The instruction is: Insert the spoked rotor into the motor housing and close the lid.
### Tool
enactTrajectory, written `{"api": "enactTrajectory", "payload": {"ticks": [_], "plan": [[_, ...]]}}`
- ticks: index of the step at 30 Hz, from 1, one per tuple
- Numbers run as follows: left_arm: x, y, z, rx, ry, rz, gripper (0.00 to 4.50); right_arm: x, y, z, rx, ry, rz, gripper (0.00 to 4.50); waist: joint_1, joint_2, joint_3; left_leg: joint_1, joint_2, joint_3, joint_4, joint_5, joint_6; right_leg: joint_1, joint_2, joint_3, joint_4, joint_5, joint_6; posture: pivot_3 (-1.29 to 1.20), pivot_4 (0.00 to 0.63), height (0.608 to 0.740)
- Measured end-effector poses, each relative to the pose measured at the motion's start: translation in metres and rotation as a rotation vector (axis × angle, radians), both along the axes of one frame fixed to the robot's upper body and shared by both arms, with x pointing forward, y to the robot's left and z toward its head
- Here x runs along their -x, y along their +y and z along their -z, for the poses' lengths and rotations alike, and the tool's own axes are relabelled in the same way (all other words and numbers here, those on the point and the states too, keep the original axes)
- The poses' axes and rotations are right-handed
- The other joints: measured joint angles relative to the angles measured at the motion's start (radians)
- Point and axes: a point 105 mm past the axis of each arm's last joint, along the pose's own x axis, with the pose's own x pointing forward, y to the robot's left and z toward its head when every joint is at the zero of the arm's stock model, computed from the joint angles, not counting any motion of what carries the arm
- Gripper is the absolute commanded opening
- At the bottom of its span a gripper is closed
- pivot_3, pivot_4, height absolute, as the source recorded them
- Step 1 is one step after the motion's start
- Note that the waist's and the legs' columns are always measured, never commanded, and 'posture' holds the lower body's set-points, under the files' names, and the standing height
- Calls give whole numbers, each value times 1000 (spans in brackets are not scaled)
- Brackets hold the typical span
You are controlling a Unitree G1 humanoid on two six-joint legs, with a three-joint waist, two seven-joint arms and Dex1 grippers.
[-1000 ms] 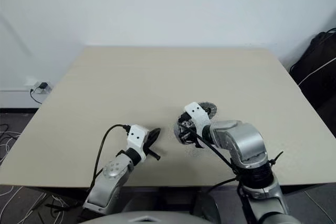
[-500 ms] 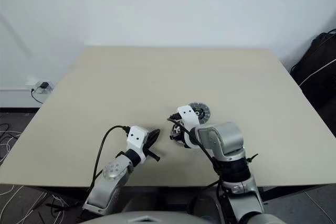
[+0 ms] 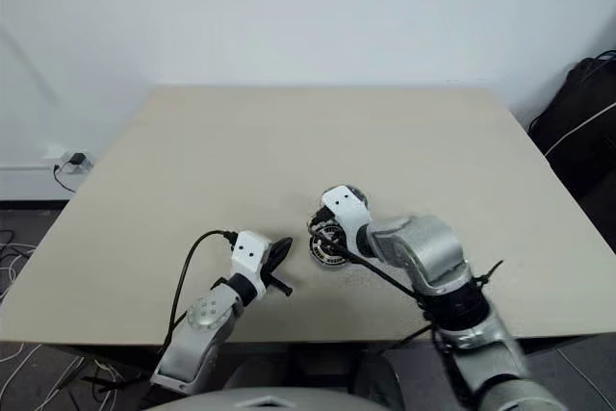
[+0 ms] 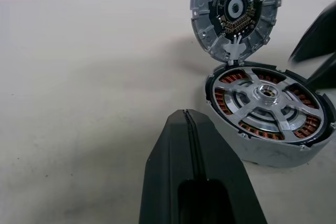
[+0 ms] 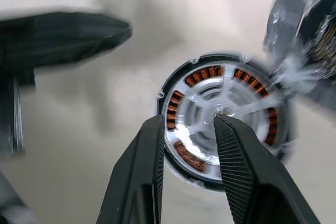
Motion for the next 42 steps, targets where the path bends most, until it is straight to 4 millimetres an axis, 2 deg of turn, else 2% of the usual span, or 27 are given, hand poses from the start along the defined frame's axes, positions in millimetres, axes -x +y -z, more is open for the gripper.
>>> {"api": "enactTrajectory", "payload": {"ticks": [3,6,9,13,21,26,42], "plan": [[-1,-1,-1,1,-3,2,0,3,-16,1,165,-114,-250,1585,0,-2,1,0,0,0,0,-1,1,0,0,0,0,-1,2,0,0,740],[-2,-2,-3,4,-9,8,0,11,-20,9,230,-124,-455,1585,0,-4,2,0,1,0,0,-1,1,0,0,0,0,-1,2,0,0,740],[-3,-2,-3,5,-12,10,0,16,-20,14,268,-123,-605,1585,3,-4,2,0,1,0,1,0,1,1,0,0,0,-1,2,0,0,740],[-3,-2,-3,4,-11,9,0,16,-20,18,301,-135,-720,1585,7,-7,4,0,1,0,2,0,1,1,0,0,0,-1,2,0,0,740],[-2,1,-2,2,-6,-1,0,10,-13,28,335,-175,-812,1585,17,-8,5,0,1,0,3,0,1,2,-1,0,1,-1,2,0,0,740],[-2,1,-1,4,-4,-6,0,8,-12,34,339,-163,-815,1585,18,-8,5,0,1,0,4,0,1,2,-1,0,1,2,-3,0,0,740],[-2,1,-1,8,-3,-12,0,4,-12,45,348,-136,-792,1585,17,-8,4,2,1,0,5,0,0,4,-1,0,2,0,1,0,0,740]]}}
